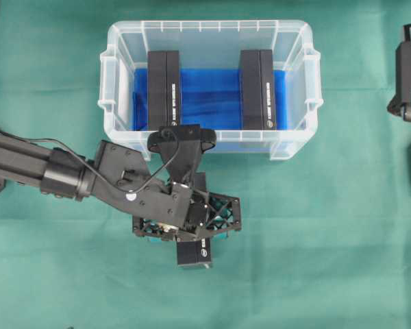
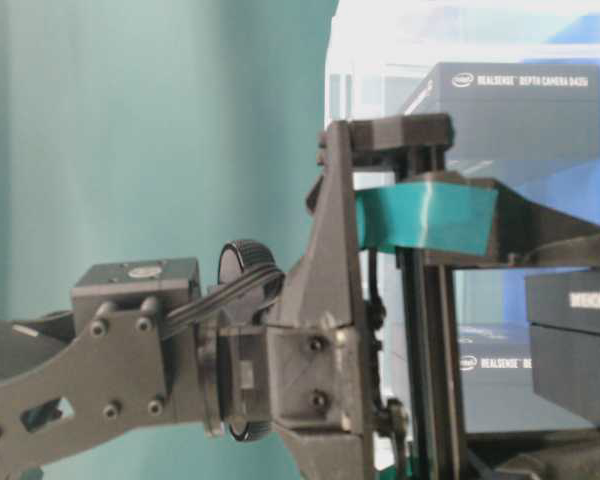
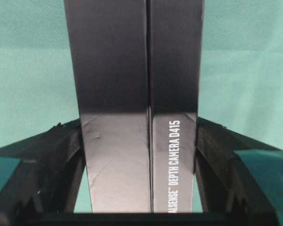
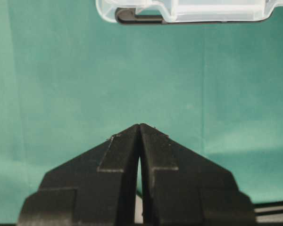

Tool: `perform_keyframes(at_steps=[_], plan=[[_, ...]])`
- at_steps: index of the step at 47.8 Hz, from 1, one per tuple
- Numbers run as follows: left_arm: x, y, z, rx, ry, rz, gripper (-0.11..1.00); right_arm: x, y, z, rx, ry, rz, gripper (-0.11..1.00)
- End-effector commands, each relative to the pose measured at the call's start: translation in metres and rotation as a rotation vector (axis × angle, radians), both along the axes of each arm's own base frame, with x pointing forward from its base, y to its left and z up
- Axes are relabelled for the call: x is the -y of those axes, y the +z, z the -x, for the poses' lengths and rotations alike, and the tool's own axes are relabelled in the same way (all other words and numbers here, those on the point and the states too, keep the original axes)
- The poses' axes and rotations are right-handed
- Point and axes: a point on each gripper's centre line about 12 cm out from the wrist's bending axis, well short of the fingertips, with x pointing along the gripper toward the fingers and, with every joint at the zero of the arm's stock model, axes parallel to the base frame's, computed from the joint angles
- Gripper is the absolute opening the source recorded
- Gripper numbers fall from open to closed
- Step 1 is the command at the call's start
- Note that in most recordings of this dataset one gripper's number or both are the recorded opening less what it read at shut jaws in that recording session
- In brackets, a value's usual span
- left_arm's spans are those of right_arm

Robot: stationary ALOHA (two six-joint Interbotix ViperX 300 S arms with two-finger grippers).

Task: Take the box out of the case with the left arm.
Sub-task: 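Carry the box toward the front and lower it onto the table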

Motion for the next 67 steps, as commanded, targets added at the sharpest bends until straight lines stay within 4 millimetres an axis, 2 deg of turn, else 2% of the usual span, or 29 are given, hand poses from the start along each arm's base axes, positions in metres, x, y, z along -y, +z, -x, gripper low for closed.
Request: perform_keyframes(at_steps=[1,22,30,44,55,67], plan=[[0.002,0.024,0.000,0.066,-0.010,0.013,0.60,0.000,0.003,0.000,0.008,-0.002,0.003,0.03],[0.003,0.024,-0.001,0.070,-0.017,0.015,0.60,0.000,0.001,0.000,0.003,-0.002,0.003,0.03],[0.004,0.026,-0.003,0.087,-0.057,0.011,0.95,0.000,0.002,0.000,0.005,-0.003,0.002,0.03],[0.004,0.029,-0.003,0.089,-0.051,0.020,0.94,0.000,0.002,0.000,0.005,-0.003,0.002,0.03],[0.000,0.059,-0.002,0.113,-0.046,0.026,0.93,0.001,0.002,0.000,0.005,-0.005,0.002,0.03],[-0.011,0.105,-0.005,0.113,-0.099,0.005,0.93,0.000,0.002,0.000,0.005,-0.002,0.003,0.03]])
